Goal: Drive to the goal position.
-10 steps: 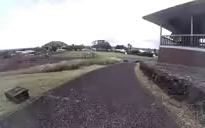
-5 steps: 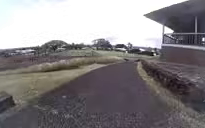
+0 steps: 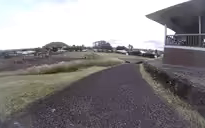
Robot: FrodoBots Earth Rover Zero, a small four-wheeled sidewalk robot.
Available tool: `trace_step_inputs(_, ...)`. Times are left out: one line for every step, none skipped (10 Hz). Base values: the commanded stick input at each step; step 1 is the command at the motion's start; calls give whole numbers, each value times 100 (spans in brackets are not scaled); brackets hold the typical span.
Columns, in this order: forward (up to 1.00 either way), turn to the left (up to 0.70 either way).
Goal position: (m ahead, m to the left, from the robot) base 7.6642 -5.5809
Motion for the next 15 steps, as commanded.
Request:
trace_step_inputs(70, -31)
trace_step_inputs(70, -34)
trace_step_inputs(70, -34)
trace_step_inputs(70, -34)
trace_step_inputs(70, -34)
trace_step_inputs(70, -34)
trace_step_inputs(70, -34)
trace_step_inputs(70, -23)
trace_step_inputs(70, 1)
trace_step_inputs(70, 1)
trace_step_inputs(70, 1)
trace_step_inputs(70, 1)
trace_step_inputs(70, 1)
trace_step_inputs(70, 1)
trace_step_inputs(70, 1)
